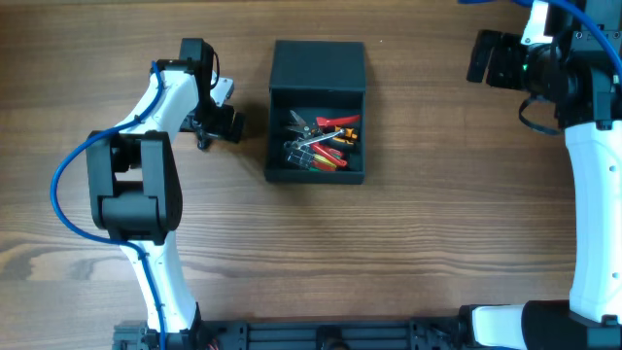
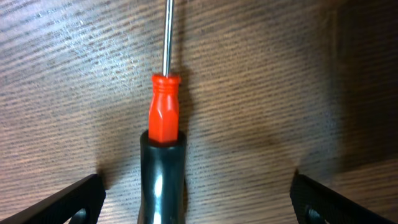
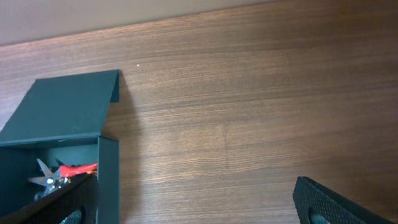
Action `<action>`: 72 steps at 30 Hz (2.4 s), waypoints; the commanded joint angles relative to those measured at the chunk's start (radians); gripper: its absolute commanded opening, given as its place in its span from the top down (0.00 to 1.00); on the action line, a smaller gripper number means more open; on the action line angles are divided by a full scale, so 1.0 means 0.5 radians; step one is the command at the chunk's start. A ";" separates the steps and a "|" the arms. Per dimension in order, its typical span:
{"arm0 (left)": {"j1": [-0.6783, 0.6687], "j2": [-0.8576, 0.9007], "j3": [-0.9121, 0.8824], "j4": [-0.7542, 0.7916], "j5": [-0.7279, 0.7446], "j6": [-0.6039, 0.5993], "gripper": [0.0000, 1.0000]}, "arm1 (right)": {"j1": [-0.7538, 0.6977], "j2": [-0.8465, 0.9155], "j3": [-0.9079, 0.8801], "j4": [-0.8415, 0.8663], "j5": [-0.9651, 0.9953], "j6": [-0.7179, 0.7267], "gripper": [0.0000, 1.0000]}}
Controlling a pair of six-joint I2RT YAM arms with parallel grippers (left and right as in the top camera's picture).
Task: Pack container
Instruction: 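Lower the left gripper and grasp the screwdriver by its black handle, then lift the screwdriver toward the green box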
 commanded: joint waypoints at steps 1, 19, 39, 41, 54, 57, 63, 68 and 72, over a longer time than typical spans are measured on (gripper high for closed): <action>0.007 0.034 -0.023 -0.032 -0.018 -0.042 0.01 | -0.006 0.005 -0.009 -0.002 0.027 -0.008 0.00; 0.021 0.034 -0.023 -0.047 -0.018 -0.049 0.27 | -0.006 0.005 -0.009 -0.004 0.027 -0.008 0.00; 0.021 0.034 -0.023 -0.034 -0.018 -0.049 0.71 | -0.006 0.005 -0.008 -0.011 0.027 -0.008 0.00; 0.021 0.034 -0.023 -0.035 -0.018 -0.049 0.73 | -0.006 0.005 -0.008 -0.011 0.027 -0.008 0.00; 0.021 0.034 -0.022 -0.072 -0.018 -0.049 0.96 | -0.006 0.005 -0.008 -0.011 0.027 -0.008 0.00; 0.021 0.034 -0.022 -0.086 -0.018 -0.049 0.96 | -0.006 0.005 -0.008 -0.011 0.027 -0.008 0.00; 0.021 0.030 -0.021 -0.121 -0.018 -0.057 0.96 | -0.006 0.005 -0.008 -0.011 0.027 -0.008 0.00; 0.014 -0.019 -0.020 -0.137 -0.018 -0.064 0.96 | -0.006 0.005 -0.008 -0.011 0.027 -0.007 0.00; -0.002 -0.156 -0.004 -0.142 -0.018 -0.064 0.96 | -0.006 0.005 -0.008 -0.012 0.027 -0.008 0.00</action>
